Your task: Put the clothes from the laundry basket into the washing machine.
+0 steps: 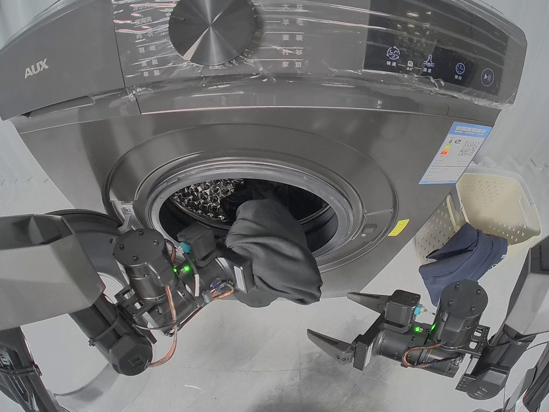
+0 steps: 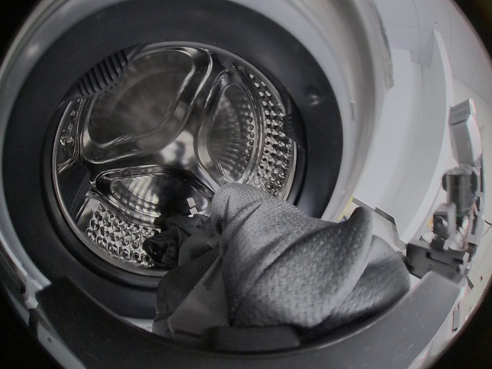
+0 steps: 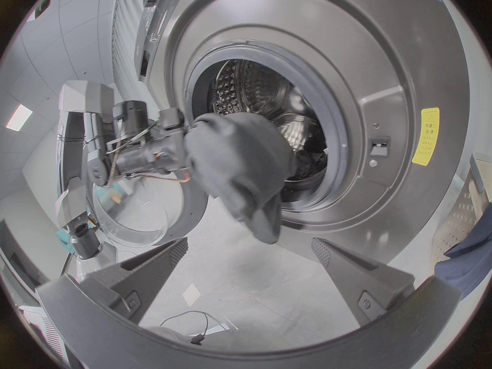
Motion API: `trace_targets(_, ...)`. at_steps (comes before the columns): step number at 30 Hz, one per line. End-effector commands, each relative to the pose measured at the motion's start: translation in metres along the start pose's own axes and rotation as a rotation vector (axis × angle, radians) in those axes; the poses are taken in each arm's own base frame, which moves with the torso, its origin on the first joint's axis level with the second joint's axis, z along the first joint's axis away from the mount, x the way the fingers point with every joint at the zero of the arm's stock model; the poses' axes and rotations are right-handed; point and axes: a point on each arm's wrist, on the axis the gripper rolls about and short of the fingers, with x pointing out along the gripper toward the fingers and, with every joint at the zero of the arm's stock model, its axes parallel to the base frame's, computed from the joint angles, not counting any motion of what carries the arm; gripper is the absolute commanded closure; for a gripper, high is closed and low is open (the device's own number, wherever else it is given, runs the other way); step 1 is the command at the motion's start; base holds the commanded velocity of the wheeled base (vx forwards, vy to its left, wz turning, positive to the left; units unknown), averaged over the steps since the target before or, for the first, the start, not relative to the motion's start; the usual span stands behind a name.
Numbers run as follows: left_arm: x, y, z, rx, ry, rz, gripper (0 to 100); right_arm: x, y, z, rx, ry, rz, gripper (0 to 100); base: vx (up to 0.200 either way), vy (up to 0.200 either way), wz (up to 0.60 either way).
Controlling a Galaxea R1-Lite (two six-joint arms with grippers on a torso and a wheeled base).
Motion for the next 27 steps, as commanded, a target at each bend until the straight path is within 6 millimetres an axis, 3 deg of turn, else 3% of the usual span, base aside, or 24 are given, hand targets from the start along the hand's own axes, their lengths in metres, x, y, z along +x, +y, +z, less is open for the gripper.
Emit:
trace_targets(1, 0.039, 0.011, -0.019, -0.033, -0.023, 0.070, 100, -0.003, 0.012, -0.002, -0.008, 0.012, 0.043, 0, 0.000, 0.000, 0.00)
trace_targets(12, 0.088, 0.037, -0.045, -0.033, -0.075, 0.118, 100, -0.002, 0.017, -0.003, -0.006, 0.013, 0.061, 0, 0.000, 0.000, 0.00)
trace_targets(17, 0.112, 0.059, -0.037, -0.038, -0.107, 0.165, 100, -0.001, 0.017, -0.004, -0.006, 0.016, 0.060, 0, 0.000, 0.000, 0.00)
trace_targets(27, 0.143, 0.074, -0.018, -0.095, -0.081, 0.189, 100, -0.001, 0.017, -0.003, -0.006, 0.013, 0.059, 0, 0.000, 0.000, 0.00)
